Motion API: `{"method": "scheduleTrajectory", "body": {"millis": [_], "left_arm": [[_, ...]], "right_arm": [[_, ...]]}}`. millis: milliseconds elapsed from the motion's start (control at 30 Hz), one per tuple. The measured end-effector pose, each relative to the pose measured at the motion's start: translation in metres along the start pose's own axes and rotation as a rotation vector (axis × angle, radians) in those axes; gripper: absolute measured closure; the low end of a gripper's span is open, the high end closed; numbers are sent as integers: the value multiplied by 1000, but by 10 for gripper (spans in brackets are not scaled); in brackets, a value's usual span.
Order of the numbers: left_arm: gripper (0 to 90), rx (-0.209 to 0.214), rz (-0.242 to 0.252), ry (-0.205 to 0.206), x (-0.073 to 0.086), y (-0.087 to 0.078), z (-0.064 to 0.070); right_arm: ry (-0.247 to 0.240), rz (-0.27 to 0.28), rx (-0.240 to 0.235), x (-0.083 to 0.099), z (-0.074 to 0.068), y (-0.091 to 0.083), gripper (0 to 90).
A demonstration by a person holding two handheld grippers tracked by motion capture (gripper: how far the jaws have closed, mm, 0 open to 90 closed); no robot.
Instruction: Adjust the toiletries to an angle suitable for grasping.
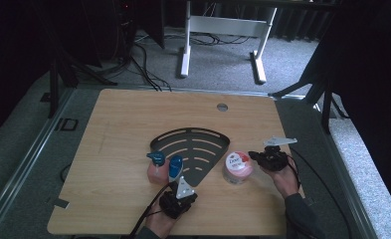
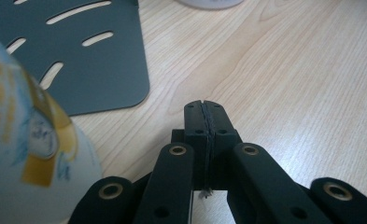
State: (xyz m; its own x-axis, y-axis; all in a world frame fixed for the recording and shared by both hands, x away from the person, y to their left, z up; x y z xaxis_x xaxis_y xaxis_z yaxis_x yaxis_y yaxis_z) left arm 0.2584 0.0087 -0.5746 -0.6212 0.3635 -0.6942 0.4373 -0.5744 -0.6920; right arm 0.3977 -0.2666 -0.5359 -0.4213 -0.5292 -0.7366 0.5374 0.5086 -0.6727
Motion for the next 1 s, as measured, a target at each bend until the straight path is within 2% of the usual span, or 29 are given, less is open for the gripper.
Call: {"method": "scheduleTrajectory", "body": {"millis": [233, 467, 533, 700, 767, 933, 1000], "left_arm": [[889, 9, 3, 8, -4, 4, 4], [884, 15, 0, 13, -6, 7, 8], [883, 18, -7, 14, -7, 9, 8], [876, 18, -4, 10, -9, 11, 8], [876, 14, -1, 5, -10, 12, 8], [876, 12, 10, -5, -15, 13, 7], [875, 15, 16, -7, -17, 14, 7]], "right_arm": [[-53, -1, -34, -9, -13, 8, 900], [-110, 0, -73, -10, -32, 7, 900], [-112, -2, -76, -10, -34, 7, 900], [-160, 4, -137, -9, -52, 4, 900], [-176, 4, -132, -11, -56, 5, 900], [-159, 18, -120, -21, -54, 11, 900], [-167, 5, -126, -24, -56, 17, 900]]}}
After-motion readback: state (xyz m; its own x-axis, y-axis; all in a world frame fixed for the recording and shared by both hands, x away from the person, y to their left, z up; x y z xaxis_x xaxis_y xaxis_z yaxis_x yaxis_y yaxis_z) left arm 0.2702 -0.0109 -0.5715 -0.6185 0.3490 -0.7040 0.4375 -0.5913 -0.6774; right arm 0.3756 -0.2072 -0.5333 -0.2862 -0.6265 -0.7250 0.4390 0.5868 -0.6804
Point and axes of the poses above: each handheld gripper's, and its own axes: y roughly forward along the jaws, x roughly out of its underside, z roughly to its right, the point moved 5 cm from there along y, roughly forward along the jaws, and after that the axes turned 11 degrees about -y, right-handed, at the moved point
